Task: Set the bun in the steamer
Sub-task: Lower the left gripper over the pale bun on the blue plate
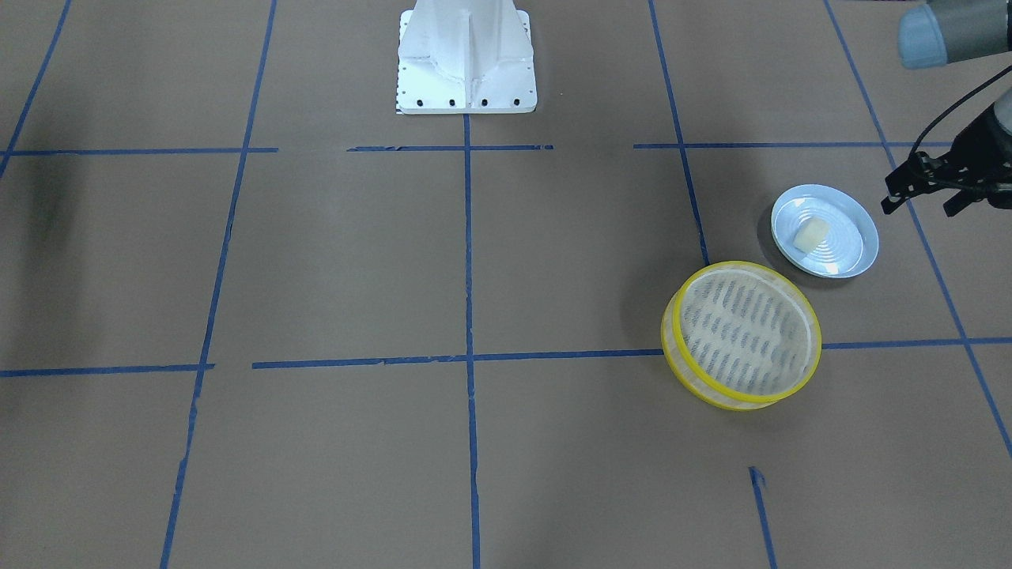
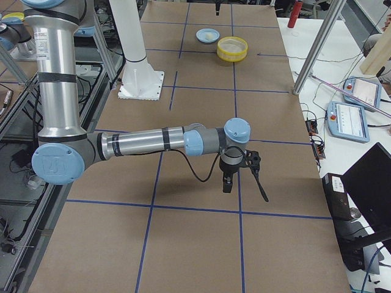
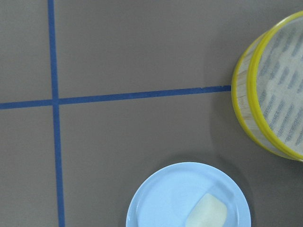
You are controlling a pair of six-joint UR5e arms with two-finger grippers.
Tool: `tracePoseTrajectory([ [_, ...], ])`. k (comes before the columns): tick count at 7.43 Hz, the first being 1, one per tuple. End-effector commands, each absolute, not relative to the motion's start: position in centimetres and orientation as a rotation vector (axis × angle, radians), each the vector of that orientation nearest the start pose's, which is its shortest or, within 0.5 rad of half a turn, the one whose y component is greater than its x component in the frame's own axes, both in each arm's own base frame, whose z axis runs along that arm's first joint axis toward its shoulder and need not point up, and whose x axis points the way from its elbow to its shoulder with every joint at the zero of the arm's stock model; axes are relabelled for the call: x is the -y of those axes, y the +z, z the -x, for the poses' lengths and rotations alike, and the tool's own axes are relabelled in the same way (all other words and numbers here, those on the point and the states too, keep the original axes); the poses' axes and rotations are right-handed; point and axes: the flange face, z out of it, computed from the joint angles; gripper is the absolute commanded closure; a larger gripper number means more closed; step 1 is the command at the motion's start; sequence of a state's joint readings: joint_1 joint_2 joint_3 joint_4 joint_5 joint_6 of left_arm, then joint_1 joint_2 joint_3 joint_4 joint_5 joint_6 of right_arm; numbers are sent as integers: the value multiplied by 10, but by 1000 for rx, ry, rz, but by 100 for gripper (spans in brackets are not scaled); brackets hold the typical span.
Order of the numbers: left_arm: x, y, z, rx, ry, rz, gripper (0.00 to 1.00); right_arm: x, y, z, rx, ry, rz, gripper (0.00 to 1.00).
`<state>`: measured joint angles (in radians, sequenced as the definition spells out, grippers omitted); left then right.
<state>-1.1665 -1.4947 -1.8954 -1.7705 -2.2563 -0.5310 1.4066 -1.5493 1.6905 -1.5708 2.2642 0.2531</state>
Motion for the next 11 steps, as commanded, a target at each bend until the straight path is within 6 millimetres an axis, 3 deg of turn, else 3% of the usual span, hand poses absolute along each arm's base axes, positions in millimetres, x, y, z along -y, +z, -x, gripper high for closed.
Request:
tracePoseTrajectory([
  [1, 436, 542, -166, -782, 22, -69, 0, 511, 594, 14, 705, 36, 11, 0],
  [3, 428, 577, -199, -809, 15, -42, 0, 511, 594, 14, 705, 36, 11, 0],
  [4, 424, 585, -208, -809, 17, -28, 0, 511, 594, 15, 705, 35, 11, 0],
  [7, 421, 587, -225, -795, 42, -25, 0, 511, 594, 14, 705, 36, 11, 0],
  [11, 440, 590, -241, -796, 43, -22, 0, 511, 594, 14, 705, 36, 11, 0],
])
